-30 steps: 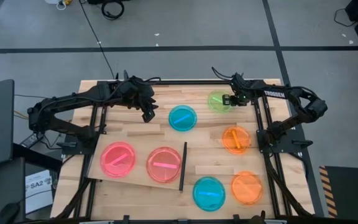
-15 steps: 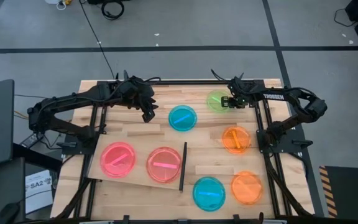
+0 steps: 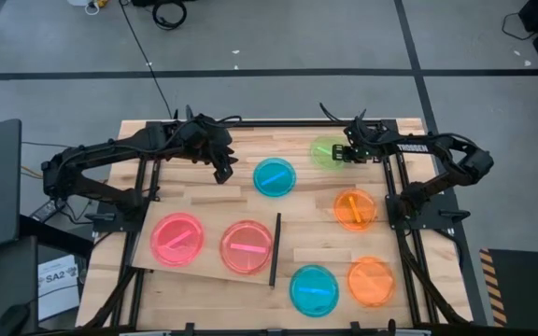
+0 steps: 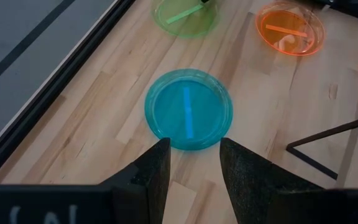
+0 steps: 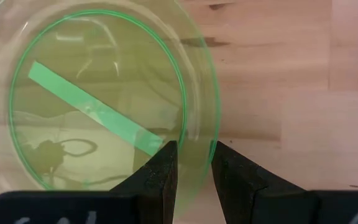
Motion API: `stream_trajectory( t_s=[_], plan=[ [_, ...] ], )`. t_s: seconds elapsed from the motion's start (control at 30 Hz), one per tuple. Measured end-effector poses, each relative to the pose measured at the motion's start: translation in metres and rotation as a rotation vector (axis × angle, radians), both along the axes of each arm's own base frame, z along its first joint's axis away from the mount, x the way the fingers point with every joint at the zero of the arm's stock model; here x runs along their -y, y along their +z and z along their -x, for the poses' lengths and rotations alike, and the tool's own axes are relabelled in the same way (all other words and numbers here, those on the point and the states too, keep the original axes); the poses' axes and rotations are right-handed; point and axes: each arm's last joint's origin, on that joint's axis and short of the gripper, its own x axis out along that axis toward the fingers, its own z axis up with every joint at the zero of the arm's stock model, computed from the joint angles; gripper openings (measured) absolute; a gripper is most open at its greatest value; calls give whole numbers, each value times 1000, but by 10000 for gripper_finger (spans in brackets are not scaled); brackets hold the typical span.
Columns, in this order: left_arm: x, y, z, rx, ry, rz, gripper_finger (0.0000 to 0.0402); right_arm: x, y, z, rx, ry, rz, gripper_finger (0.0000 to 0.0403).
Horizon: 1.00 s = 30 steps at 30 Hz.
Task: Place and stack plates onto a shelf
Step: Stack the green plate on top of the red plate on the shelf
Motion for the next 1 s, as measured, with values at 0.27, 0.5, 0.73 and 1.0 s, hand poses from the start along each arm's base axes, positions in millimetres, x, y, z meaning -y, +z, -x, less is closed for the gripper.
stream_trajectory(
  t_s=[0.27, 0.5, 0.73, 1.0],
  plan=[
    [0, 0, 0, 0, 0, 0, 146, 0, 0, 0, 0, 0, -1, 89],
    [0, 0, 0, 0, 0, 0, 146, 1, 0, 0, 3, 1, 5, 53],
    [0, 0, 0, 0, 0, 0, 146, 2, 0, -2, 23, 3, 13, 21],
    [0, 0, 0, 0, 0, 0, 146, 2, 0, -2, 32, -8, 13, 8]
  ],
)
